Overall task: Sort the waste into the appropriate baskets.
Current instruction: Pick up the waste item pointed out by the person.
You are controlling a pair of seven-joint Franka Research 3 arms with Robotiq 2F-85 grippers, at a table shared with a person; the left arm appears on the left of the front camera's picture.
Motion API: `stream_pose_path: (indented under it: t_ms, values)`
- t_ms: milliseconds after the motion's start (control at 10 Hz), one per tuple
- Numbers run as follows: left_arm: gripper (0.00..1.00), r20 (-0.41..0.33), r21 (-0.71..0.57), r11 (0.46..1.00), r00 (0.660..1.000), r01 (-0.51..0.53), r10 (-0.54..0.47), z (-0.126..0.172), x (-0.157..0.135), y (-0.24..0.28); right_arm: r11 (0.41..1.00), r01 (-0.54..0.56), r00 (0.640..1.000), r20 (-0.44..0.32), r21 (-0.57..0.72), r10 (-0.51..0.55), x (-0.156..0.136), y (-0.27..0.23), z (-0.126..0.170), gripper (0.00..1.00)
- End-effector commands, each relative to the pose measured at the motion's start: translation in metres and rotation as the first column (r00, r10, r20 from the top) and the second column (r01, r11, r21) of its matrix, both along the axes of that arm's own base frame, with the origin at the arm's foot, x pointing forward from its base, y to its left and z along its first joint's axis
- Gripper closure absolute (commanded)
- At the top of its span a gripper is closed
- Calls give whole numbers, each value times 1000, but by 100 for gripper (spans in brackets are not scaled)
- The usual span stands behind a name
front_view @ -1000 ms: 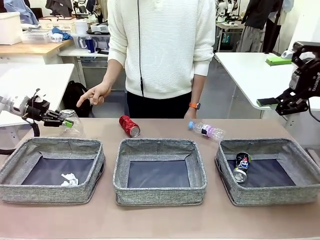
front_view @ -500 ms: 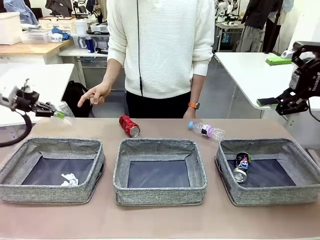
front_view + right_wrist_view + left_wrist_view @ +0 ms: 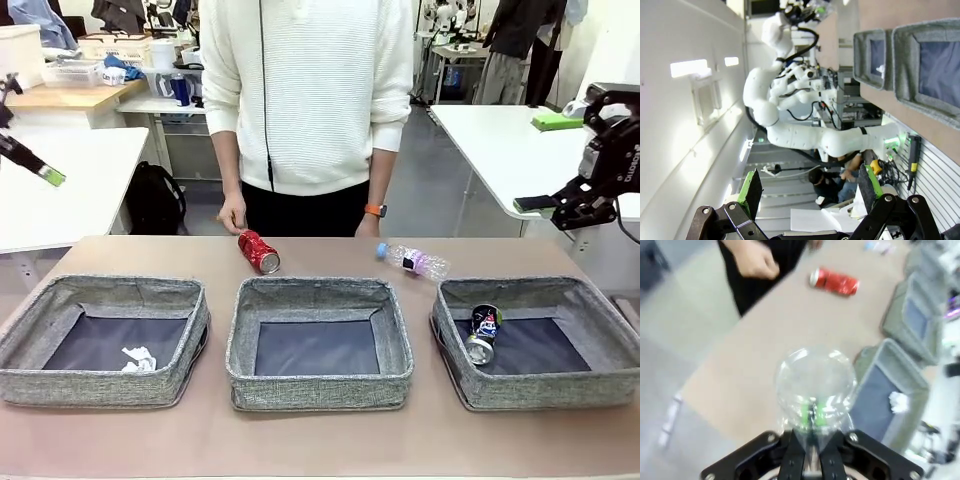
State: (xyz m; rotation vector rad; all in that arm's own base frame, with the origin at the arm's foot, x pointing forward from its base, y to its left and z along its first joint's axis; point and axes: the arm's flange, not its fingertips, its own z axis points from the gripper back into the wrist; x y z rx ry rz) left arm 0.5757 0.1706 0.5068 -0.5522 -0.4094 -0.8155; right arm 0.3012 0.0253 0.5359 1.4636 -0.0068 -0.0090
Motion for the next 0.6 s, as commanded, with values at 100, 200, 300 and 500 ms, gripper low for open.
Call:
stream_pose_path:
  t_ms: [100,200,300,500]
  values:
    - [100,-307,109,989,943,-100,129,23,-31,-70,1000,-2,1000,14,23,1,0,0,2,0]
    - [100,-345,95,979,916,-182,204,19,-31,-87,1000,-2,1000,14,23,1,0,0,2,0]
    - [100,-377,51,980,905,-194,199,15,-28,-96,1000,-2,1000,14,23,1,0,0,2,0]
    - [100,-342,125,981,922,-146,181,24,-32,-95,1000,-2,1000,14,23,1,0,0,2,0]
